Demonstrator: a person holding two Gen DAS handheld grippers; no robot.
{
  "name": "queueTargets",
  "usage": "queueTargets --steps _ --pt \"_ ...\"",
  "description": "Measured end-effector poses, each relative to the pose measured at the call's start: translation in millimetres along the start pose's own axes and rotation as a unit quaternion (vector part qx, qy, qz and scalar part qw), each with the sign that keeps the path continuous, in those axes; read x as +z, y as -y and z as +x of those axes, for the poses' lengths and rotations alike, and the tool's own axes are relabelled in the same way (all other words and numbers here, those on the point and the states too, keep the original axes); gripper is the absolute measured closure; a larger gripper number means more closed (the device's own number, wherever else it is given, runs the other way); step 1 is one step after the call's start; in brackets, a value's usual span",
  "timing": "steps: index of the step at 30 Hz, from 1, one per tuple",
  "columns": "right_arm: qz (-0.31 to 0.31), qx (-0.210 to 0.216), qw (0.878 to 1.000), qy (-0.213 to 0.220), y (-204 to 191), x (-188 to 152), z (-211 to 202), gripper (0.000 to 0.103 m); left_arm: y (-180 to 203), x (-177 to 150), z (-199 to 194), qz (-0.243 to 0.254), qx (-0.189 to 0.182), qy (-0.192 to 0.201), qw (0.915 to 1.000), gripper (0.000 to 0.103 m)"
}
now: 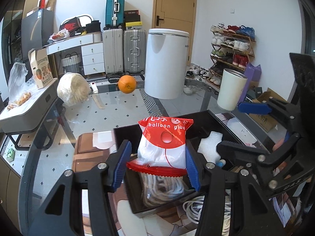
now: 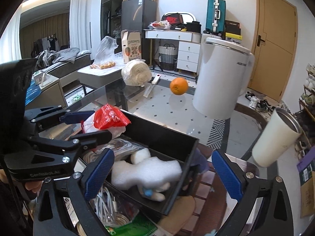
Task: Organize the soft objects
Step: 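Release the packet and foam sleeve into the black box, then withdraw both grippers from the box toward the remaining packets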
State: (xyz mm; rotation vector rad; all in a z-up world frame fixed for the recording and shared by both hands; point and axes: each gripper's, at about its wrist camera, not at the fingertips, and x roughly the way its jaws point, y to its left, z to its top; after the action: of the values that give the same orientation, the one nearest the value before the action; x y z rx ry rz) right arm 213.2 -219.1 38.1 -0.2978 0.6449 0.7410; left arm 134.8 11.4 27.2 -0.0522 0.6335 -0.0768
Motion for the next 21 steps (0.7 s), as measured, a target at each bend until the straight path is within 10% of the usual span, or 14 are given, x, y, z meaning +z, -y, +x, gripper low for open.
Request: queueTargets --steps 7,15,21 --pt "0.019 -0.007 1.000 0.008 8 -9 -14 0.002 9 0 6 0.013 -0.001 -0.012 0.9998 0.049" --pt "0.047 -0.015 0.999 0.020 10 -24 -40 0.001 13 -9 -18 0.014 0.006 0.004 0.9999 0.006" --pt "0.066 -0.015 0.997 0.022 5 -38 -56 0.001 11 -23 -41 0.002 0.022 0.024 0.9995 0.000"
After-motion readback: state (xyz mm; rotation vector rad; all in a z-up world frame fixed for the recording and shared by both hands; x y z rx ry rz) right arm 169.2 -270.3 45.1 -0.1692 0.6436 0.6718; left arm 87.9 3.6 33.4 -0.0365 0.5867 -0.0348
